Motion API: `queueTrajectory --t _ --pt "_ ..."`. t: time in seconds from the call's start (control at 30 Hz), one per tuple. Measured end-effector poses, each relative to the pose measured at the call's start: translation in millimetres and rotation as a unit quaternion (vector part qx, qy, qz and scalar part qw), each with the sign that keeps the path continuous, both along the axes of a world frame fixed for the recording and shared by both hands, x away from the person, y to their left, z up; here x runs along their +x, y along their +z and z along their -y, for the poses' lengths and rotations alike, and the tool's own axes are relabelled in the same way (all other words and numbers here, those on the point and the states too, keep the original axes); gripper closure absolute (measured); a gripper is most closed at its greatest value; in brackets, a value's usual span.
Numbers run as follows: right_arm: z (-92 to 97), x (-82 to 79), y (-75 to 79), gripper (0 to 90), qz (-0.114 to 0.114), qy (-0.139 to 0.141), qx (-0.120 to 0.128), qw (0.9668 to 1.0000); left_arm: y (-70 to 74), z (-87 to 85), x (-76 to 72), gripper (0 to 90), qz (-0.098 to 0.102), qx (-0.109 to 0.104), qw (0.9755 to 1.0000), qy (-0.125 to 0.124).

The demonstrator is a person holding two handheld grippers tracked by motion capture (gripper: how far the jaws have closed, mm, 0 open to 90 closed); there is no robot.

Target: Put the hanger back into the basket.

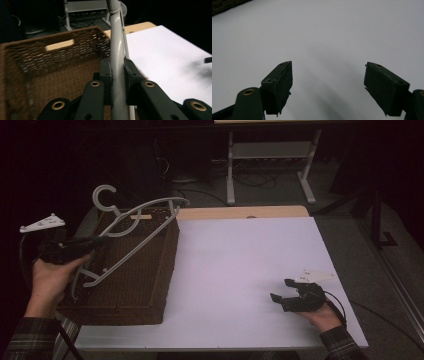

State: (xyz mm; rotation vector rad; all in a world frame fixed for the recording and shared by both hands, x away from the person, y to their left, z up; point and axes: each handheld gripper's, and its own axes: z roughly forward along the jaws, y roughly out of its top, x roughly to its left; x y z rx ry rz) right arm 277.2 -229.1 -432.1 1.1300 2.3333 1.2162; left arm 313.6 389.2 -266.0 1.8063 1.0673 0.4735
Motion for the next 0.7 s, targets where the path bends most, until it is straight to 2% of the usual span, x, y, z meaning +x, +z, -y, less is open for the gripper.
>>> queueTrajectory --t 0.13,0.27,0.37,0.53,0.63,0.7 --pt "0.0 0.4 -0.3 22.4 0.001 0.0 -0.002 1.0 -6.3 -17.2 -2.0 80.1 0.0 0.01 0.9998 0.02" --pt "0.3 0.6 -0.4 22.6 -0.001 -0.003 -0.001 1.0 -14.0 -30.2 -2.1 80.1 -0.001 0.007 0.9995 0.031" --pt "1.0 0.6 -0.1 22.7 -0.001 -0.005 0.0 1.0 -20.6 -36.3 -1.7 80.1 -0.007 0.019 0.9991 0.037" --pt "1.0 0.9 -0.4 23.0 -0.003 -0.006 -0.001 1.0 -31.8 -39.7 2.5 80.1 -0.021 0.029 0.9985 0.042" --pt "0.9 0.6 -0.3 23.1 -0.002 -0.006 -0.001 1.0 -33.4 -37.7 6.8 80.0 -0.018 0.034 0.9985 0.039" --pt "1.1 0.7 -0.1 23.2 -0.002 -0.007 0.0 1.0 -37.4 -35.5 11.1 80.0 -0.025 0.046 0.998 0.035"
